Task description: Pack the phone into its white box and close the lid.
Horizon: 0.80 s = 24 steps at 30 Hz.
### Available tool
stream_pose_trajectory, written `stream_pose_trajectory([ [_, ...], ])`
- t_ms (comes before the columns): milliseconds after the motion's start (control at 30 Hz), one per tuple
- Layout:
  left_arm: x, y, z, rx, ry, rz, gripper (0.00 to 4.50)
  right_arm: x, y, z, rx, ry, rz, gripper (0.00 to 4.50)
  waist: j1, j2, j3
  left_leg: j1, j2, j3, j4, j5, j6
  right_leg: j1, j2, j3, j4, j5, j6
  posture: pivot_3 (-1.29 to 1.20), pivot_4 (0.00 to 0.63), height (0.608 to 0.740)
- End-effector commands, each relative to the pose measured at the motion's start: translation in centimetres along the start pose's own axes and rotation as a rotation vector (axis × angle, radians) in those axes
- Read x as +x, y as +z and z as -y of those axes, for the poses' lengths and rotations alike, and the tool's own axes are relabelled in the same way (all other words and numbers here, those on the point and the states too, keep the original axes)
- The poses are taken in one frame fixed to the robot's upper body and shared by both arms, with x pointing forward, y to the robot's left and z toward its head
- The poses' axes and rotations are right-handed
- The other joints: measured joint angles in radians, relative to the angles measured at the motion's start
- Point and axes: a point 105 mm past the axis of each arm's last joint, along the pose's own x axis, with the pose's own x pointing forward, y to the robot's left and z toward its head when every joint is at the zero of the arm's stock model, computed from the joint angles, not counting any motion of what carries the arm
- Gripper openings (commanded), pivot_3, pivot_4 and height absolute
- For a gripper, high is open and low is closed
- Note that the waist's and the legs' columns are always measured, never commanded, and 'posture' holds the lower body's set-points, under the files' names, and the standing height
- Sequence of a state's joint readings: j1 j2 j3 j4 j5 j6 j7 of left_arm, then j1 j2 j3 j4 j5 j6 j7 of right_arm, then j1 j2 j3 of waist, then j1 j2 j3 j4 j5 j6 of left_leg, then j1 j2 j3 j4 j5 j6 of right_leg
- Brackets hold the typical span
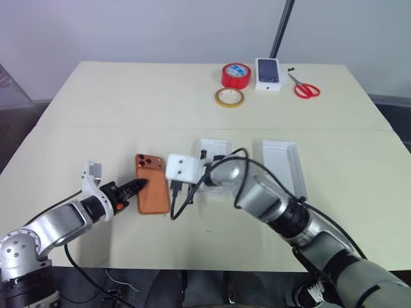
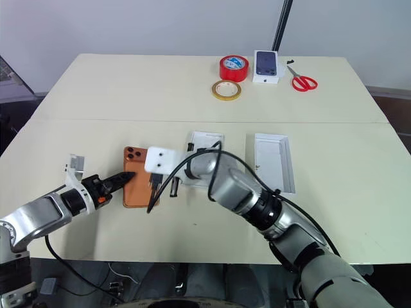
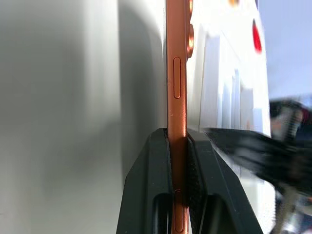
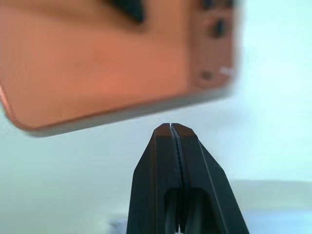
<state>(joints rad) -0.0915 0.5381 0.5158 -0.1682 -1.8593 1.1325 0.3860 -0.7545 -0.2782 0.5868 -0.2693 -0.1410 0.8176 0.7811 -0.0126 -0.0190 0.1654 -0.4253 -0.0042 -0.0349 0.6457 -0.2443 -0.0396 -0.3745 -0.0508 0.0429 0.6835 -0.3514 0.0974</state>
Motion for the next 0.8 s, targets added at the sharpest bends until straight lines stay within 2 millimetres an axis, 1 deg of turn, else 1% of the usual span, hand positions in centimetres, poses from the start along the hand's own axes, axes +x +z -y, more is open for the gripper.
stream_pose_trajectory([
  [33, 0.4, 1.6, 3.7, 0.029, -0.122, 0.042, 0.04, -3.3, 1.4, 1.4, 0.002, -0.056, 0.126, 0.0, 0.004, -0.001, 0.001, -0.001, 0.0, 0.0, 0.0, 0.0, 0.0, 0.0, 0.0, 0.0, 0.0, 0.0, 0.0, 0.0, 0.15, 0.717],
  [133, 2.2, 1.4, 5.9, 0.056, -0.177, 0.002, 0.04, -6.0, -0.8, 2.1, 0.094, -0.04, 0.098, 0.0, 0.01, -0.001, 0.001, -0.001, -0.002, 0.0, 0.001, 0.0, 0.0, 0.001, -0.002, -0.001, -0.002, 0.0, 0.0, 0.0, 0.15, 0.717],
  [233, 5.1, 0.1, 7.8, 0.083, -0.218, -0.073, 0.04, -8.7, -4.0, 3.9, 0.197, -0.121, 0.054, 0.0, 0.016, -0.002, 0.002, -0.001, -0.003, 0.0, 0.001, 0.0, 0.001, 0.002, -0.003, -0.001, -0.002, 0.0, 0.0, 0.0, 0.15, 0.717],
  [300, 7.0, -0.9, 8.3, 0.088, -0.222, -0.117, 0.04, -10.2, -5.4, 4.5, 0.241, -0.164, 0.034, 0.0, 0.021, -0.002, 0.002, -0.001, -0.003, 0.0, 0.001, 0.0, 0.002, 0.002, -0.003, -0.001, -0.002, 0.0, 0.0, 0.0, 0.15, 0.717],
  [400, 9.2, -2.1, 8.9, 0.103, -0.22, -0.175, 0.04, -12.1, -6.7, 4.9, 0.272, -0.217, 0.007, 0.0, 0.014, -0.002, 0.002, -0.001, -0.002, 0.001, 0.001, 0.0, 0.002, 0.002, 0.0, 0.0, -0.002, 0.0, 0.0, 0.0, 0.15, 0.717],
  [467, 10.3, -2.7, 8.9, 0.118, -0.212, -0.207, 0.04, -13.0, -7.3, 5.1, 0.283, -0.251, -0.011, 0.0, 0.001, -0.002, 0.002, -0.001, 0.0, 0.001, 0.002, 0.0, 0.002, 0.001, 0.002, 0.0, -0.001, 0.0, 0.0, 0.0, 0.15, 0.717],
  [567, 11.4, -3.5, 8.9, 0.134, -0.214, -0.243, 0.04, -13.9, -7.8, 5.1, 0.291, -0.284, -0.033, 0.0, -0.007, -0.001, 0.003, -0.001, 0.001, 0.001, 0.002, 0.001, 0.001, 0.001, 0.004, 0.0, -0.001, 0.0, 0.0, 0.0, 0.15, 0.717],
  [700, 12.4, -4.5, 9.4, 0.149, -0.234, -0.289, 0.04, -14.6, -8.8, 5.0, 0.303, -0.322, -0.074, 0.0, 0.001, -0.001, 0.004, -0.001, 0.001, 0.001, 0.002, 0.001, 0.001, 0.001, 0.004, 0.0, -0.001, 0.0, 0.0, 0.0, 0.15, 0.717],
  [800, 12.8, -5.0, 9.5, 0.158, -0.238, -0.312, 0.04, -14.8, -9.2, 4.8, 0.307, -0.335, -0.094, 0.0, 0.003, -0.001, 0.004, -0.001, 0.0, 0.001, 0.003, 0.001, 0.001, 0.002, 0.003, 0.0, -0.001, 0.0, 0.001, 0.0, 0.15, 0.717],
])
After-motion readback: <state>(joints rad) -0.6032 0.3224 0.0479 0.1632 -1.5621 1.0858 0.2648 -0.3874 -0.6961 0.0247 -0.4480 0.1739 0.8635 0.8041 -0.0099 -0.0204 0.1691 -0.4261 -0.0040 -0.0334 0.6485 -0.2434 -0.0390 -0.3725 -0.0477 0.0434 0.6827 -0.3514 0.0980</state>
